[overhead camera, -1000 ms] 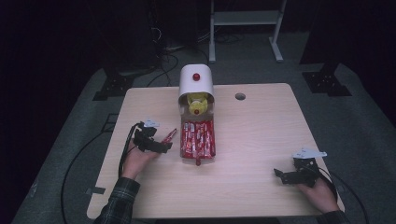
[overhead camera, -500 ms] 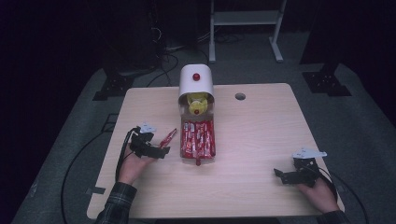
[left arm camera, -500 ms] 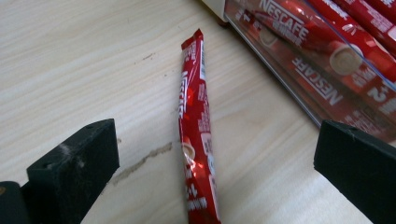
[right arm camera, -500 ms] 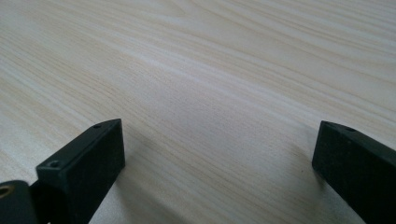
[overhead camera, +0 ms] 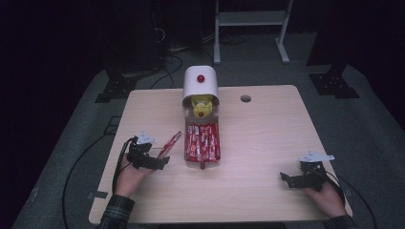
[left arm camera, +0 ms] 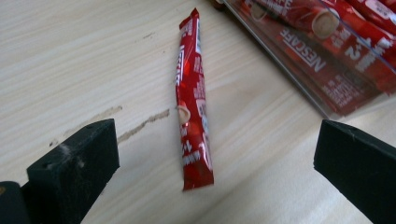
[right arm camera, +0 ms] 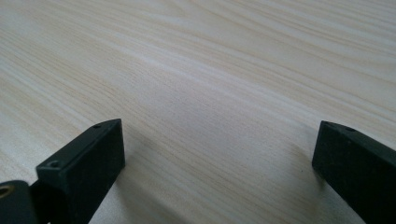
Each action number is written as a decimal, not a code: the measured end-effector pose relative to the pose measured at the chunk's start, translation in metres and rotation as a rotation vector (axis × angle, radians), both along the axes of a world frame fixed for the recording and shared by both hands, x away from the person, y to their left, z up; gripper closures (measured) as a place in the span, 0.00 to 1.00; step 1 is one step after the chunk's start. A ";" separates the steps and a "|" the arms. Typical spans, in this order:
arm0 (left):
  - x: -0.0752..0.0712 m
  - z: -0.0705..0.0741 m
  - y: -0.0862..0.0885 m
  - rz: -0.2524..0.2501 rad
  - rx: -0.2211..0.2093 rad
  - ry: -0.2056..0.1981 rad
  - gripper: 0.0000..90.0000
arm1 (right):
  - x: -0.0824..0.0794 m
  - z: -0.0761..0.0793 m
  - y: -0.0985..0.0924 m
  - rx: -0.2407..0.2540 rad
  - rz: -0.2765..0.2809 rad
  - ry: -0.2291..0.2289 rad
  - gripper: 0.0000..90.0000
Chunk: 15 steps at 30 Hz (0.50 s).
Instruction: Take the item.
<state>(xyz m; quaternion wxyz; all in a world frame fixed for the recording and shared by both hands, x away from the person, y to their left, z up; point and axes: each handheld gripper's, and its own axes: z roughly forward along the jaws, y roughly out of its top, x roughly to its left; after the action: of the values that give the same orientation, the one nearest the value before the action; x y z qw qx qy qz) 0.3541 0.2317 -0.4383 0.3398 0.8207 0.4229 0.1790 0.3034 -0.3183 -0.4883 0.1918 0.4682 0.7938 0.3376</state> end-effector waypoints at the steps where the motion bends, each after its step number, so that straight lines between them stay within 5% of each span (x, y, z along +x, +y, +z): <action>1: -0.002 -0.001 0.001 -0.001 -0.002 -0.001 0.00 | 0.000 0.000 0.000 0.000 0.000 0.000 0.02; 15: -0.026 -0.015 0.018 0.010 0.003 0.014 0.00 | 0.000 0.000 0.000 -0.001 0.001 -0.001 0.02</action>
<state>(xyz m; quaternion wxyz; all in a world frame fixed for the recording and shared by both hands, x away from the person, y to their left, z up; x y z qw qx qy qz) 0.3282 0.2501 -0.4528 0.3345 0.8204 0.4292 0.1755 0.3035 -0.3184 -0.4883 0.1922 0.4674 0.7941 0.3376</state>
